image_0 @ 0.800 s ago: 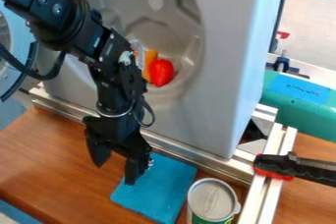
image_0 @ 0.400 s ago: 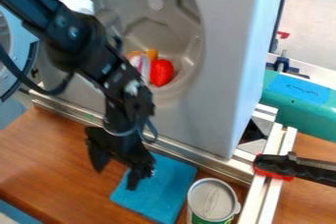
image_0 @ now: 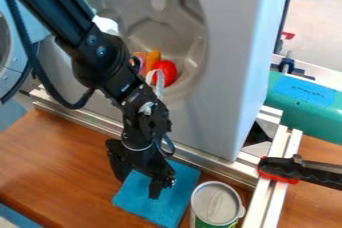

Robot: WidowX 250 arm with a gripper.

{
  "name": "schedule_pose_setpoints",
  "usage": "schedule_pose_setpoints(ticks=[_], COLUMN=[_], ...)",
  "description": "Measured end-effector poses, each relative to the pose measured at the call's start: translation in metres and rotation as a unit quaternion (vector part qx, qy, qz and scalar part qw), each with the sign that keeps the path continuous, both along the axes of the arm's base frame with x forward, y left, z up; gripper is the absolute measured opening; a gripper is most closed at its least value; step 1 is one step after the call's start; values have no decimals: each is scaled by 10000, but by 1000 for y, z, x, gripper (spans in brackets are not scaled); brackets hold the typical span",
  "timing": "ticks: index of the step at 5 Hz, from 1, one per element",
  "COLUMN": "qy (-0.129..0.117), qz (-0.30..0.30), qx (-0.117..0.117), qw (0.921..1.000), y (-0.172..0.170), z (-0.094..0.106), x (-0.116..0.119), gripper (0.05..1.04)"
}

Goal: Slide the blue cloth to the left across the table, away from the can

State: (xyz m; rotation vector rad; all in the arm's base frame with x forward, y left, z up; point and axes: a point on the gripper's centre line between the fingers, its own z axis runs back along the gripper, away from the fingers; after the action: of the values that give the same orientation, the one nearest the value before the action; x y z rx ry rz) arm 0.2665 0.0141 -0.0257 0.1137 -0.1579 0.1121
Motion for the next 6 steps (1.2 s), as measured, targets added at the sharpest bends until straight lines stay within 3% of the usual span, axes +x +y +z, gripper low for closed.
schedule_pose_setpoints(ticks=[2, 3, 4, 5, 6], qy=[486, 578, 643, 980, 1583], qz=[-37, -70, 204, 615, 1787], qx=[-209, -85, 407, 1161, 1638], qw=[9986, 9983, 9969, 9865, 9572], y=[-1, 3, 18, 53, 117], z=[-35, -46, -44, -37, -23], x=[21, 27, 28, 20, -8], gripper=[1000, 1000, 999, 1000, 1000])
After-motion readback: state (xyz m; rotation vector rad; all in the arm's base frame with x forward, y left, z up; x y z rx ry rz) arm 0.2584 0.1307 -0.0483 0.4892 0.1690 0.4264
